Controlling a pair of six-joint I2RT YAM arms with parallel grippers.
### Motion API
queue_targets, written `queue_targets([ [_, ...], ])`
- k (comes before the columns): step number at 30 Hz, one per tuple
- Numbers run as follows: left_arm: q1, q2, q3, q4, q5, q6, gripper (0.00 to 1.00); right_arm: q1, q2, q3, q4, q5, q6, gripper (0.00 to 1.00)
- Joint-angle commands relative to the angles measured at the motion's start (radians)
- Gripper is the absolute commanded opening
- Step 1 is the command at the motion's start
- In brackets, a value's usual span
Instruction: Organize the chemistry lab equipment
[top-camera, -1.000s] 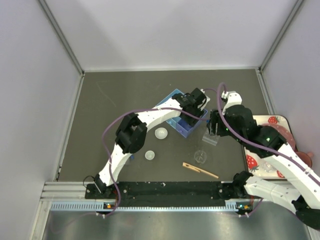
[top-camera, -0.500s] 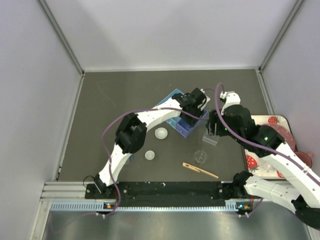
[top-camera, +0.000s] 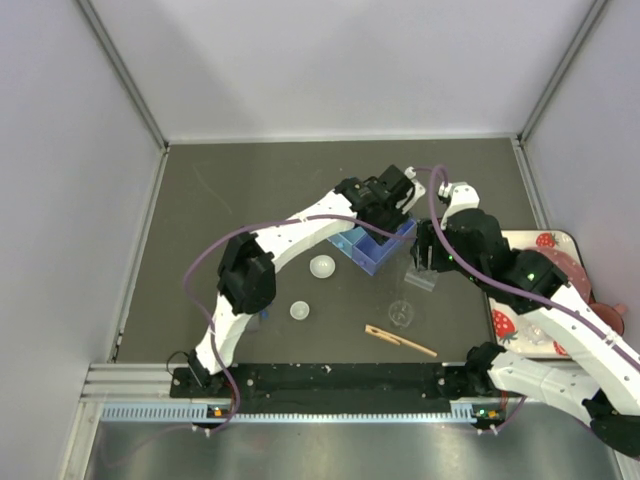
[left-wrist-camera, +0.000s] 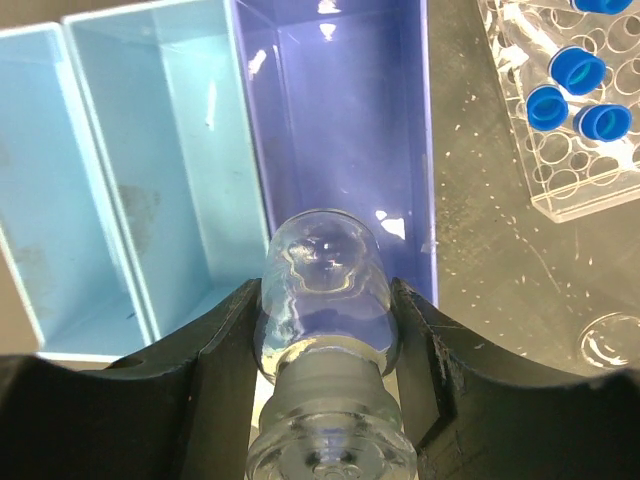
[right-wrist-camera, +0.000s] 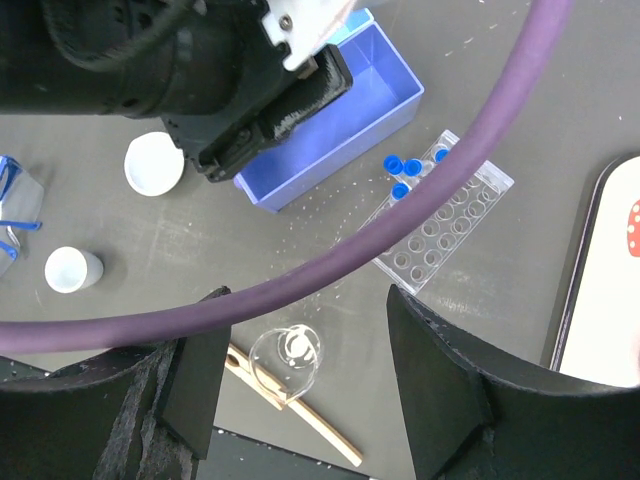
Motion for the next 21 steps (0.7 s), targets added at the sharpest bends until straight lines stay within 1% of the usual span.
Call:
queue_targets([
  [1, -0.005, -0.091, 0.040, 0.000, -0.043, 0.122, 0.00, 0.012, -0.006, 0.037, 0.044, -0.004, -0.006, 0.63],
  [6, -0.005, -0.102, 0.000, 0.033, -0.107, 0.247, 0.00, 0.014, -0.009, 0.044, 0.046, -0.018, -0.007, 0.63],
  [8, -0.006, -0.117, -0.030, 0.050, -0.066, 0.342, 0.00, 0.014, -0.009, 0.041, 0.046, -0.019, -0.007, 0.63],
  [9, -0.005, -0.122, -0.055, 0.049, -0.016, 0.383, 0.00, 0.014, -0.011, 0.039, 0.047, -0.022, -0.009, 0.63],
  [10, -0.005, -0.133, -0.067, 0.059, -0.009, 0.435, 0.00, 0.014, -0.011, 0.039, 0.047, -0.024, -0.009, 0.63],
  [12, -0.006, -0.142, -0.090, 0.085, 0.000, 0.468, 0.00, 0.014, -0.011, 0.039, 0.047, -0.028, -0.010, 0.63],
  [15, -0.008, -0.173, -0.131, 0.121, 0.063, 0.549, 0.00, 0.014, -0.011, 0.039, 0.043, -0.031, -0.013, 0.63],
  [16, -0.009, -0.192, -0.148, 0.135, 0.110, 0.596, 0.00, 0.012, -0.009, 0.039, 0.043, -0.036, -0.013, 0.63],
  [17, -0.012, -0.202, -0.165, 0.148, 0.121, 0.622, 0.00, 0.014, -0.009, 0.037, 0.041, -0.036, -0.013, 0.63],
  [19, -0.017, -0.234, -0.222, 0.191, 0.187, 0.703, 0.00, 0.014, -0.007, 0.036, 0.043, -0.038, -0.015, 0.63],
  [21, -0.018, -0.245, -0.259, 0.205, 0.242, 0.754, 0.00, 0.014, -0.004, 0.036, 0.041, -0.038, -0.013, 0.63],
])
